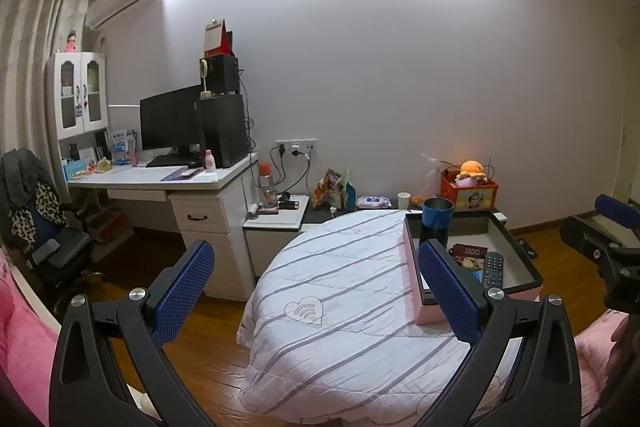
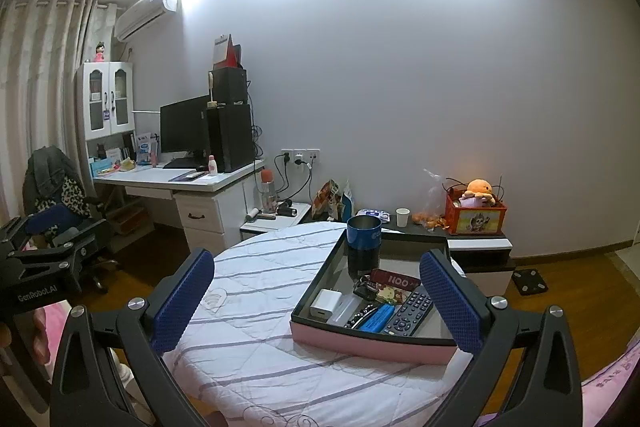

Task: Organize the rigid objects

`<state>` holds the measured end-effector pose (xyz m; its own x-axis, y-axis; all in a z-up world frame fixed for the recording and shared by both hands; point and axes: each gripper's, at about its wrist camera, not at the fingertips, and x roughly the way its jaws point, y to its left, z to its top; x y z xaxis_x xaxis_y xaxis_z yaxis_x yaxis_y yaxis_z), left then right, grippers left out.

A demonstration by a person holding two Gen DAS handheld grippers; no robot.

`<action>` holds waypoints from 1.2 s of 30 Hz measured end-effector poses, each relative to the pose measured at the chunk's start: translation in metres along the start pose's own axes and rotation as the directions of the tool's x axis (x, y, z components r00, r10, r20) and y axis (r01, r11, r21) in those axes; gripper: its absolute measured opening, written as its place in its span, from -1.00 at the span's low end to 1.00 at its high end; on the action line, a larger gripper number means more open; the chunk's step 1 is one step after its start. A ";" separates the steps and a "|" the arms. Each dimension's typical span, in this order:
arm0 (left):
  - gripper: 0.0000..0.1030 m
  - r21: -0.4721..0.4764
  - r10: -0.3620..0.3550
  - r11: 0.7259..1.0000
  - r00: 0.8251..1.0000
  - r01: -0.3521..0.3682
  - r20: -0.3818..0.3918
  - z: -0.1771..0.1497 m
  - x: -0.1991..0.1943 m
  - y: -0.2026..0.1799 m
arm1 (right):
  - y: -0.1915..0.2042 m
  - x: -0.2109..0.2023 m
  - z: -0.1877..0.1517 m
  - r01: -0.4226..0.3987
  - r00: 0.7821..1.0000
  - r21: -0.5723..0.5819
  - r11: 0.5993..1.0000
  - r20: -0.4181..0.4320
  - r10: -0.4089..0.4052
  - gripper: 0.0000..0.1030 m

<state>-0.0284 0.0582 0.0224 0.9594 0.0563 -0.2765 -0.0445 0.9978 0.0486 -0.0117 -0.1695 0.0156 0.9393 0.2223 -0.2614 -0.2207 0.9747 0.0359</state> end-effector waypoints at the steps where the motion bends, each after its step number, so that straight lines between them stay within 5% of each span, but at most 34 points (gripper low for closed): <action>1: 1.00 0.000 -0.003 1.000 1.000 0.003 0.004 0.000 0.000 -0.001 | 0.000 0.000 0.000 0.000 1.000 0.001 1.000 0.001 0.000 1.00; 36: 1.00 0.016 -0.031 0.999 0.999 0.031 -0.041 0.006 0.046 -0.021 | -0.033 0.033 -0.001 0.047 0.997 0.052 0.998 -0.056 -0.044 1.00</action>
<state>0.0186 0.0400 0.0139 0.9481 0.0271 -0.3170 -0.0099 0.9984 0.0557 0.0260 -0.1945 0.0053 0.9318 0.1772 -0.3167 -0.1621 0.9840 0.0736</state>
